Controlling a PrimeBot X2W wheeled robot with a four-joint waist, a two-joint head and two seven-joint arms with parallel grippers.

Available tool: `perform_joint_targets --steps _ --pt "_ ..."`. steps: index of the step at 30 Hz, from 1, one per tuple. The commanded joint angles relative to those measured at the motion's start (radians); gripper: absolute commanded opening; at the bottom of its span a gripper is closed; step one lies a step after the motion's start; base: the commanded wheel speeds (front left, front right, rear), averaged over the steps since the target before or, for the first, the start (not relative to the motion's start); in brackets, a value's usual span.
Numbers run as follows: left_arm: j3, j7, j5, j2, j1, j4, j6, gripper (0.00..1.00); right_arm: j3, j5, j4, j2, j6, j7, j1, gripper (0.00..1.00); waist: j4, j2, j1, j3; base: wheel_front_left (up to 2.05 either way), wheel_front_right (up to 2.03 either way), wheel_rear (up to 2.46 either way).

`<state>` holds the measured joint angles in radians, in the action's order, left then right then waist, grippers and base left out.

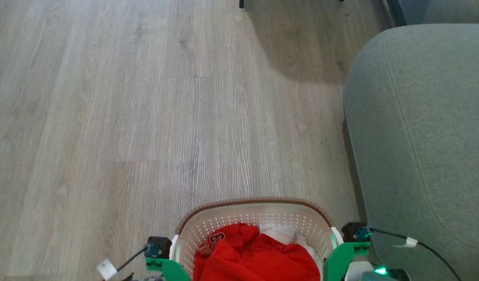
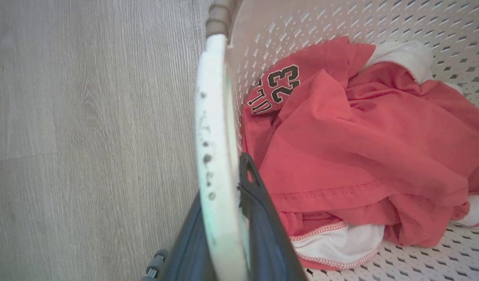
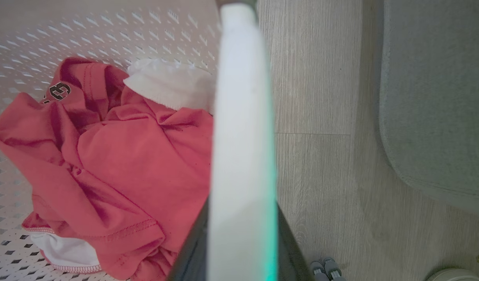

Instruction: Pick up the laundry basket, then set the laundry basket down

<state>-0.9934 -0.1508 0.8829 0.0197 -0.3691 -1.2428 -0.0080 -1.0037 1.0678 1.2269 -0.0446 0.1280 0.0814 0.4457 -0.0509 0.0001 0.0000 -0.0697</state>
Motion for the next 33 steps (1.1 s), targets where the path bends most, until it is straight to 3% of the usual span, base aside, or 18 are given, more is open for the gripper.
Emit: perform_joint_targets --steps 1,16,33 --pt "0.009 -0.013 0.005 0.031 -0.039 -0.003 0.01 0.0 -0.022 0.003 -0.009 -0.006 0.003 0.015 0.027 0.0 0.0 -0.0001 0.0 0.0 0.0 0.0 0.0" --pt "-0.009 -0.035 0.019 0.031 -0.099 -0.013 0.018 0.0 -0.066 0.031 -0.003 -0.006 0.003 0.04 0.104 0.0 0.014 -0.0001 0.0 -0.07 0.0 0.0 0.0" --pt "-0.007 -0.082 0.009 0.031 -0.31 -0.024 0.029 0.0 -0.079 0.025 0.031 -0.006 0.003 0.105 0.326 0.0 0.014 -0.0001 0.0 -0.322 0.0 0.0 0.0"
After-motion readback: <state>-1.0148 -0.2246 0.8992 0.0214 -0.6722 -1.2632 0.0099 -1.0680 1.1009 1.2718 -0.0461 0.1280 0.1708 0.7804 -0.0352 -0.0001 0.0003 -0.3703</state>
